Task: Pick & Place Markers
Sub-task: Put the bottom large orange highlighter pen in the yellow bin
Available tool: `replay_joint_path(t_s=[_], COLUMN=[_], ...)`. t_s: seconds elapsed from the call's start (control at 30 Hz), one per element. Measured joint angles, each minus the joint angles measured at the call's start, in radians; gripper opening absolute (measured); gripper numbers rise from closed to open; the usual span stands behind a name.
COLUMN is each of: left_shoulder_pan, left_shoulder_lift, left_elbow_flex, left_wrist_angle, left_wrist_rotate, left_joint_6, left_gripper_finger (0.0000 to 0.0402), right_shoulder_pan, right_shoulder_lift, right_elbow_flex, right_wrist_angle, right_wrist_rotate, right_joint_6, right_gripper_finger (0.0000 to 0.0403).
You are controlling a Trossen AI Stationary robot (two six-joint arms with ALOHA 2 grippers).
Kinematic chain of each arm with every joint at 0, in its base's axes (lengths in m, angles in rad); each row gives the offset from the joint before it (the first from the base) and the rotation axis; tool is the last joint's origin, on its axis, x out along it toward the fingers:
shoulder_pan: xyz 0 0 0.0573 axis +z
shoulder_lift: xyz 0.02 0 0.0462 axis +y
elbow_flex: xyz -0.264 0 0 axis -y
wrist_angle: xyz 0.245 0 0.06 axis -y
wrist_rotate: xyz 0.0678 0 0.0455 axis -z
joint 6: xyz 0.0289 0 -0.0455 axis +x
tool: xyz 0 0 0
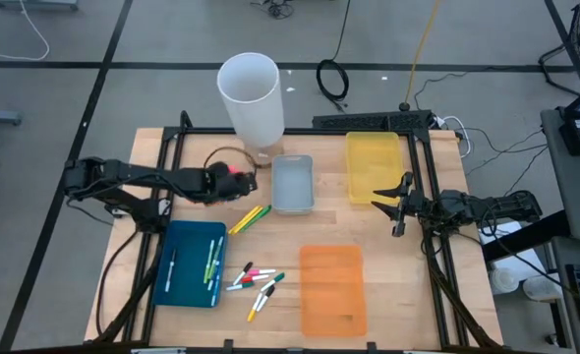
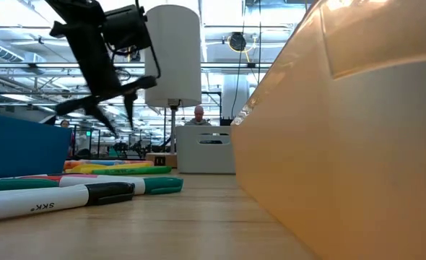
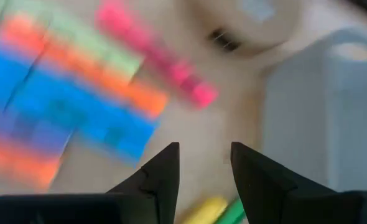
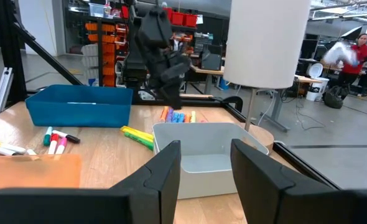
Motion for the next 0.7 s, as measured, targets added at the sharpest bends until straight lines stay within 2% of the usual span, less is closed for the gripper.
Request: replay_joint_path(t_s=[0.13,0.23,0.53,0.7], left_shoulder_pan=[-0.022,-0.037,0.002,0.042], left_shoulder_lift=[0.000,0.000,0.000,0.000], left_elbow_flex=[0.000,0.000,0.000,0.000], left_wrist_angle=[-0.134,-0.195,-0.324,-0.419], left_wrist_rotate=[0.139,0.175,0.032,0.046], left_joint_6=[-0.402,-0.593,-0.860,-1.040], left_gripper_finger=[0.0147,0.0147,0.0147,0.0147], right_shoulder_pan=[0.000,0.000,0.000,0.000], right_shoulder_lift=[0.000,0.000,0.000,0.000], right_elbow_flex=[0.000,0.000,0.000,0.000], right_wrist_angle=[0.000,0.000,0.000,0.000], right_wrist_rotate=[0.000,0.000,0.000,0.000], right_joint_6=[0.000,0.000,0.000,0.000], right_gripper_finger=[0.0128,0.0128,0.0128,0.0128])
